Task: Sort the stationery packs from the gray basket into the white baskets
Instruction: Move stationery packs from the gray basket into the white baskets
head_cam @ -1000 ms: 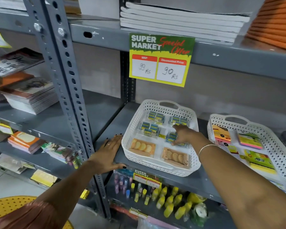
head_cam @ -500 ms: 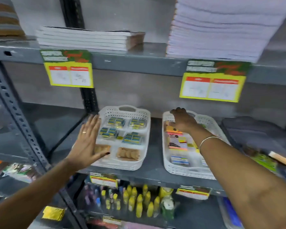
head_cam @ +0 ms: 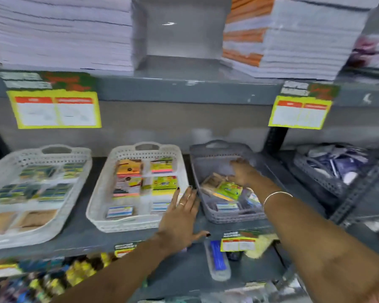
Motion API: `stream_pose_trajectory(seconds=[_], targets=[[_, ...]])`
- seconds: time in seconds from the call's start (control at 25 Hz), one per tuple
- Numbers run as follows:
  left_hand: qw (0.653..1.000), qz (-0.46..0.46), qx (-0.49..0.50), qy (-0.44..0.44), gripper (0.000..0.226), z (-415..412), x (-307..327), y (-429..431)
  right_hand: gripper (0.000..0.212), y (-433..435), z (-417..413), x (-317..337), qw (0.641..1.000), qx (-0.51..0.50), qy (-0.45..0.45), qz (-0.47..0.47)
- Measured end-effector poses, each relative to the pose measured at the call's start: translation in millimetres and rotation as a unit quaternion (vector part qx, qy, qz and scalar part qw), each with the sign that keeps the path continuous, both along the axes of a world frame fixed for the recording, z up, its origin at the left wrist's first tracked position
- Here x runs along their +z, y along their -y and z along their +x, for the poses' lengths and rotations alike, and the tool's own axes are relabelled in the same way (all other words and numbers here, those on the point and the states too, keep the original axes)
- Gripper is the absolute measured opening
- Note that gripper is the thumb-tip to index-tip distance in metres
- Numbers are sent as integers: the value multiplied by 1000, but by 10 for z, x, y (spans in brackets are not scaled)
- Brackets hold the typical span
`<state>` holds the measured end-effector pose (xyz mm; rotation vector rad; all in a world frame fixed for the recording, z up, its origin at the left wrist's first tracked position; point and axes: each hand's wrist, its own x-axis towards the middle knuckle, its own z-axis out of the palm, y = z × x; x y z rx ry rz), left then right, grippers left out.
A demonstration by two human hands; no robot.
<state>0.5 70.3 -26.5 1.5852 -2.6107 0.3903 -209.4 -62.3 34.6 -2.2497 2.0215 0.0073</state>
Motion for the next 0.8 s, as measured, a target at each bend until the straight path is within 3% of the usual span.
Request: stream_pose_trajectory(seconds=[0.16,0.28,0.44,0.6,0.8], targets=[[999,16,27,15,94,-265,-65,59,59,-78,-264,-102,998,11,19,60],[1000,-1,22,-12,91,-238,-44,111,62,-147,-222,-165,987,24,38,154],[998,54,12,-40,94,-202,-34,184,57,-167,-51,-200,966,61,-28,251],[996,77,3,-41,88,-210,-16,205,53,-189,90,-184,955,64,-82,277],[995,82,0,-48,89,-196,-34,203,51,-240,154,-206,962,70,-105,241]])
